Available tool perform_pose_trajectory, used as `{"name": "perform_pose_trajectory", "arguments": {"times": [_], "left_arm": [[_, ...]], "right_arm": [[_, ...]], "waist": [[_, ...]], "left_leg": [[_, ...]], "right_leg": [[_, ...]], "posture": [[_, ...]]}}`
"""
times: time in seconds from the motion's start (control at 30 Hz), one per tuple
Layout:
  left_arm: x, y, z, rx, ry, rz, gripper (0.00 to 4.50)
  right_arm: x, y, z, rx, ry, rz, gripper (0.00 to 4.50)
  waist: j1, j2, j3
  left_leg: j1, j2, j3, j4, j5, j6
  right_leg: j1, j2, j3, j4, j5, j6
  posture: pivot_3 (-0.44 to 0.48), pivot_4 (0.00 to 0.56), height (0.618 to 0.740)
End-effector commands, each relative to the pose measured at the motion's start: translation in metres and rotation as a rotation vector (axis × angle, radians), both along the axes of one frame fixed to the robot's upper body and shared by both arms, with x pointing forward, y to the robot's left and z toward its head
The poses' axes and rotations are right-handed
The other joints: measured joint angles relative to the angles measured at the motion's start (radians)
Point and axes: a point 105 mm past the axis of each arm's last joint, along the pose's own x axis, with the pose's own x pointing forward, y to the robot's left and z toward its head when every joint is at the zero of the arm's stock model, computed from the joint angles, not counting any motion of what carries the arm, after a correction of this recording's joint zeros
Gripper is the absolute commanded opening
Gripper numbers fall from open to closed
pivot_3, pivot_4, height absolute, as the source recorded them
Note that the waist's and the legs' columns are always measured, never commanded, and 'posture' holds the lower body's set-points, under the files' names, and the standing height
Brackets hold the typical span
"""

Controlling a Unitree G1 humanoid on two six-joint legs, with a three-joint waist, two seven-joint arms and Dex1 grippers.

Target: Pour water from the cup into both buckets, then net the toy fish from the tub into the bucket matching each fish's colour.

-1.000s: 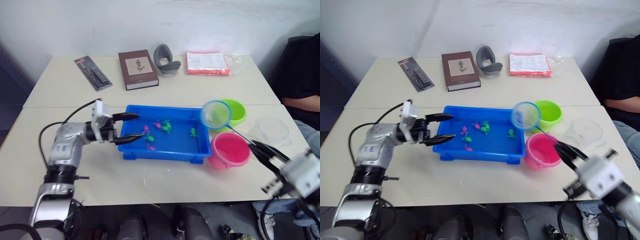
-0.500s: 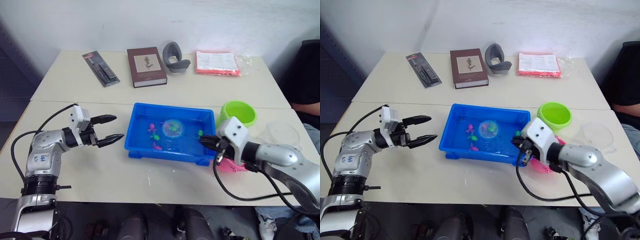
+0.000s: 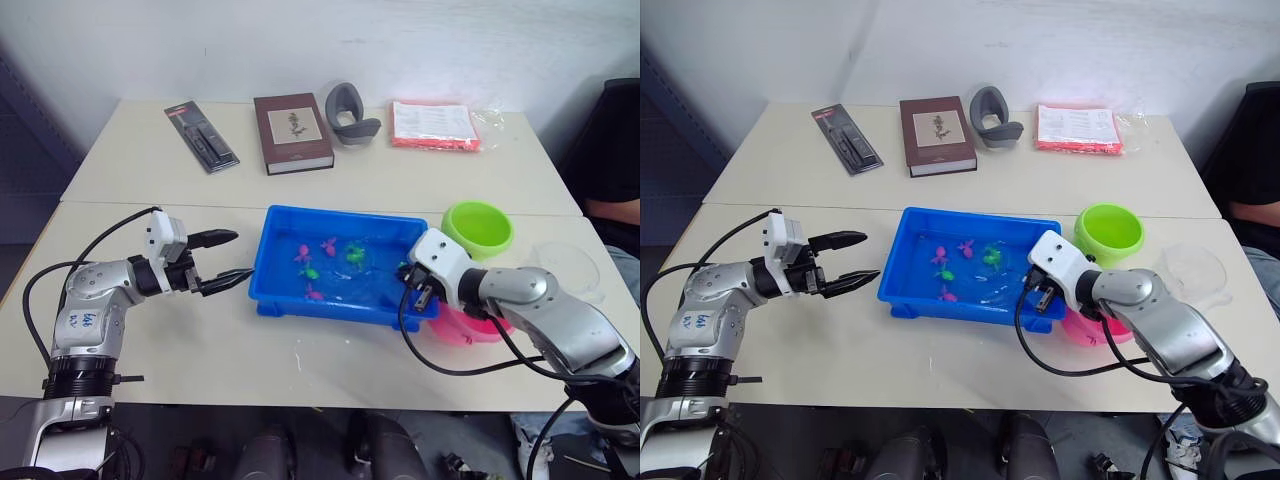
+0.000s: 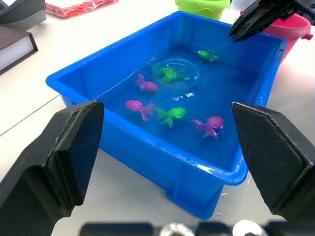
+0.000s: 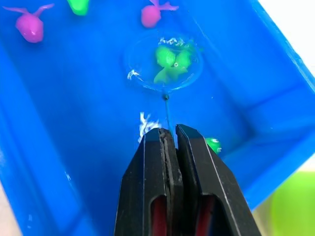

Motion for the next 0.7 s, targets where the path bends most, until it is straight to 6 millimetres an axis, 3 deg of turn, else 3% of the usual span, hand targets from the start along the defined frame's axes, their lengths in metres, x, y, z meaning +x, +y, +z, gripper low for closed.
{"name": "perform_pose_trajectory", "arguments": {"times": [0.03, 0.17, 0.4, 0.7], "left_arm": [[-0.004, -0.004, 0.008, 0.007, -0.039, -0.016, 4.44], [-0.004, -0.005, 0.008, 0.006, -0.038, -0.017, 4.44], [-0.004, -0.006, 0.008, 0.002, -0.04, -0.018, 4.44], [-0.004, -0.009, 0.007, -0.003, -0.038, -0.022, 4.44]], "right_arm": [[0.001, -0.004, 0.009, -0.052, -0.024, -0.011, 0.0], [0.005, -0.002, 0.01, -0.068, -0.019, -0.015, 0.0], [0.02, 0.024, 0.016, -0.057, -0.034, 0.022, 0.0], [0.028, 0.043, 0.019, 0.021, -0.05, 0.057, 0.0]], "waist": [[0.0, 0.0, 0.0], [-0.004, 0.0, 0.0], [-0.02, 0.0, 0.0], [-0.02, 0.0, 0.0]], "left_leg": [[0.0, 0.0, 0.0, 0.0, 0.0, 0.0], [0.0, 0.0, 0.0, 0.0, 0.0, 0.0], [0.0, 0.0, 0.0, -0.001, 0.001, -0.001], [-0.001, 0.0, 0.001, -0.001, 0.001, -0.002]], "right_leg": [[0.0, 0.0, 0.0, 0.0, 0.0, 0.0], [0.0, 0.0, 0.0, 0.0, 0.0, 0.0], [0.0, 0.0, 0.0, 0.0, 0.0, 0.0], [-0.002, 0.001, -0.001, 0.0, 0.0, 0.0]], "posture": [[0.0, 0.15, 0.74], [0.0, 0.15, 0.74], [0.0, 0.15, 0.74], [0.0, 0.15, 0.74]]}}
